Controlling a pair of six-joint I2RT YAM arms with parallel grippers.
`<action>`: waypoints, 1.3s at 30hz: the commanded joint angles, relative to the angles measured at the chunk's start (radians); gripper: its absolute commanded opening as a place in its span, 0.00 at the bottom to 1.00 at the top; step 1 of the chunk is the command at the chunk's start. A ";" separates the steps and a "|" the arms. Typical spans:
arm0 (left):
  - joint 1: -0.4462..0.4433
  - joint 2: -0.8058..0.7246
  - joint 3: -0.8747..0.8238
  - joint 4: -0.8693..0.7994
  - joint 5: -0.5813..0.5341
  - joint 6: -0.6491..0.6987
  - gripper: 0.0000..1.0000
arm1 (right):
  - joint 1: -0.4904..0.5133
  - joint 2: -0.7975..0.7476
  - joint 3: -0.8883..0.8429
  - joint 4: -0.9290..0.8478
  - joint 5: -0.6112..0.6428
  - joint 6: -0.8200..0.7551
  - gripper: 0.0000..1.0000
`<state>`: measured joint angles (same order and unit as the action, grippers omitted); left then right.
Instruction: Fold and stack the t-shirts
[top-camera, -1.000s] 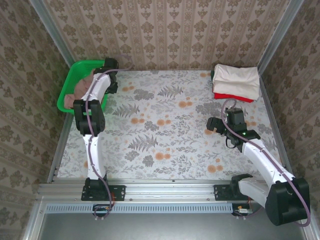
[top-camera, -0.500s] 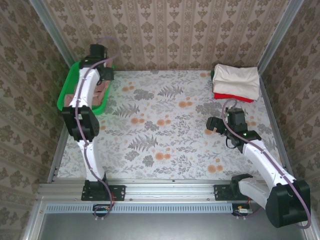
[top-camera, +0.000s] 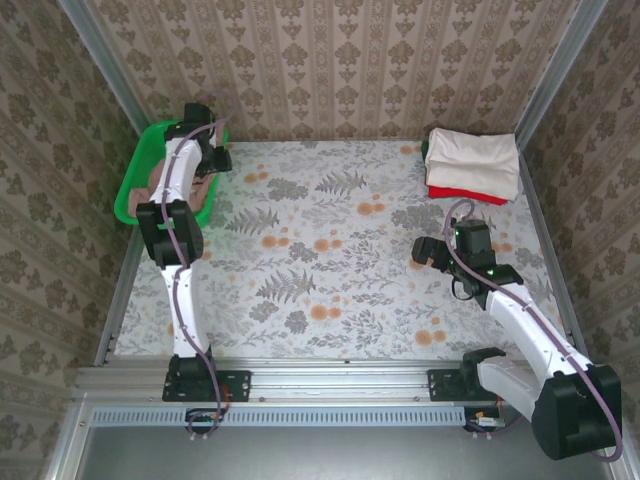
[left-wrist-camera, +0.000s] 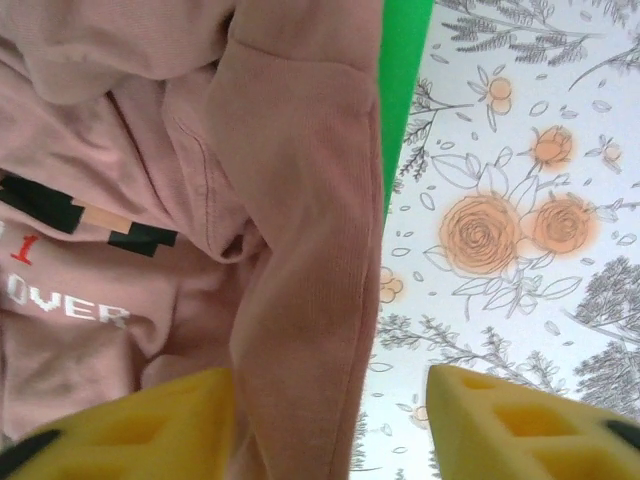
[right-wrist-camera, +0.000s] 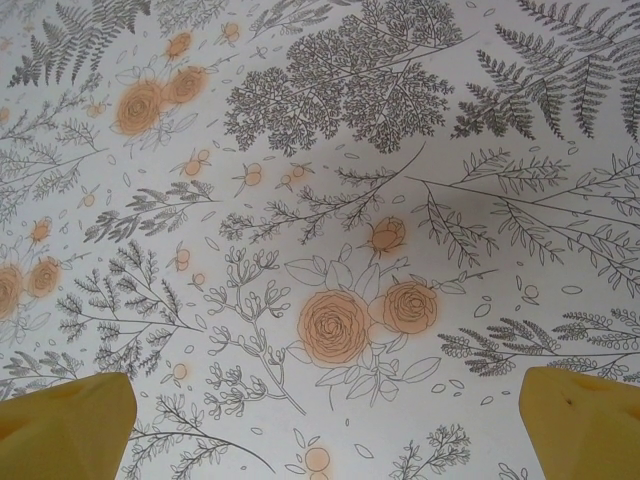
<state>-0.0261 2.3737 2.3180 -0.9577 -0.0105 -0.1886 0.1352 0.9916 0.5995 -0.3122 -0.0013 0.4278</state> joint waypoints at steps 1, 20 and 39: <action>0.010 0.001 0.015 -0.027 0.015 -0.006 0.36 | -0.005 -0.020 -0.012 0.004 -0.015 0.023 1.00; 0.004 -0.075 0.165 -0.131 -0.111 0.043 0.00 | -0.005 -0.010 0.006 -0.005 -0.008 0.010 1.00; -0.437 -0.640 0.308 0.200 -0.222 0.306 0.00 | 0.001 -0.102 0.104 -0.004 -0.194 0.034 0.99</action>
<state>-0.3912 1.8420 2.6637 -0.9306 -0.2367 0.0257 0.1352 0.9283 0.6716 -0.3187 -0.1257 0.4423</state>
